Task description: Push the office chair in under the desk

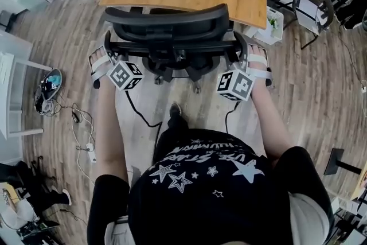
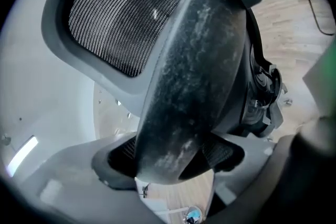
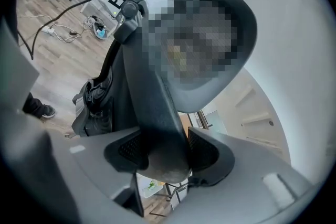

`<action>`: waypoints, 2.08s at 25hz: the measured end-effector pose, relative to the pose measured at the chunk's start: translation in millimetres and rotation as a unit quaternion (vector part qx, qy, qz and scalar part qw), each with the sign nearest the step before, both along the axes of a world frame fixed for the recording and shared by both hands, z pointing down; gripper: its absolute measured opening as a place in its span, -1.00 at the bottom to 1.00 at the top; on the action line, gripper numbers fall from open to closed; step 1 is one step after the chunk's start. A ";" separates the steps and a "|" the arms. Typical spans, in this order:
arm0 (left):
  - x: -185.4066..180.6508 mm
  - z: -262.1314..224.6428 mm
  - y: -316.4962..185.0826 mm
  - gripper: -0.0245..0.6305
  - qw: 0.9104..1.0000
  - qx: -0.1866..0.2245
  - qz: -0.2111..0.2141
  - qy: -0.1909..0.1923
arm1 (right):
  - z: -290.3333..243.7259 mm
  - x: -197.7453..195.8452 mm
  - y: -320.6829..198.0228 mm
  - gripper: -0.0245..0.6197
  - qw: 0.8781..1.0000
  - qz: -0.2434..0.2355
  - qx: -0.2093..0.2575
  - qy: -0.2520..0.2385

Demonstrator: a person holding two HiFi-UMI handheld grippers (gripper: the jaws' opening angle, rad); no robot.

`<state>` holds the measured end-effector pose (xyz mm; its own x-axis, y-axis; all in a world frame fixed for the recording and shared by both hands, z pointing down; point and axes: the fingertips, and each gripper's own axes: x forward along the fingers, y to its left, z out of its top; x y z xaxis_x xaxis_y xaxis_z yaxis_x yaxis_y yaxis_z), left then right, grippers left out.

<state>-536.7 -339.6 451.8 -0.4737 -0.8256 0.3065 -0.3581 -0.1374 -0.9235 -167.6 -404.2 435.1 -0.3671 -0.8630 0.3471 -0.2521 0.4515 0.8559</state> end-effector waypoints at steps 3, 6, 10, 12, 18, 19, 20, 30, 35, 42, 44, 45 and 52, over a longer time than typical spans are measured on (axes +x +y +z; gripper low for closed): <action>-9.1 0.9 -22.2 0.23 1.000 -0.001 0.016 -0.001 | 1.3 -7.6 -13.0 -0.21 1.000 0.016 -0.003 0.001; -18.3 2.0 -40.3 0.23 1.000 -0.002 0.030 0.000 | 2.6 -15.5 -20.8 -0.21 1.000 0.029 -0.006 0.004; -30.6 0.1 -61.1 0.23 0.999 -0.001 0.050 -0.001 | 1.5 -26.5 -27.1 -0.21 0.999 0.049 -0.008 0.006; -38.0 -0.4 -68.5 0.23 0.998 0.000 0.059 -0.001 | 0.9 -33.7 -28.2 -0.21 0.998 0.057 -0.009 0.006; -50.5 -1.6 -89.9 0.23 0.996 0.003 0.091 -0.004 | -0.5 -46.0 -34.2 -0.21 0.997 0.083 0.001 0.005; -51.9 -1.8 -92.9 0.23 0.995 0.003 0.097 -0.005 | -0.8 -47.6 -35.0 -0.21 0.996 0.087 0.001 0.005; -53.5 -2.1 -95.9 0.23 0.995 0.005 0.102 -0.006 | -1.1 -49.3 -36.0 -0.21 0.996 0.091 0.001 0.005; -61.7 -3.7 -133.9 0.23 0.991 0.017 0.132 -0.012 | -0.5 -58.1 -62.3 -0.21 0.992 0.123 0.000 0.009; -64.0 -4.8 -153.7 0.23 0.990 0.019 0.141 -0.014 | -0.6 -60.1 -83.8 -0.21 0.990 0.141 0.000 0.010; -68.5 -5.9 -169.7 0.23 0.989 0.024 0.148 -0.014 | -0.7 -64.9 -103.7 -0.20 0.988 0.152 0.002 0.012; -68.9 -4.9 -175.5 0.23 0.989 0.022 0.148 -0.012 | -0.4 -65.5 -109.8 -0.20 0.988 0.152 0.000 0.014; -68.6 -4.6 -178.4 0.23 0.989 0.022 0.149 -0.013 | -0.1 -65.3 -113.1 -0.20 0.988 0.151 0.000 0.014; -66.8 -3.8 -192.9 0.23 0.989 0.022 0.147 -0.009 | 0.6 -63.7 -132.3 -0.20 0.988 0.152 0.004 0.015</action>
<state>-603.6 -532.4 448.0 -0.2158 -0.9411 0.2604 -0.2916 -0.1924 -0.9370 -231.3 -536.5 435.6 -0.0810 -0.9342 0.3473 -0.3500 0.3529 0.8677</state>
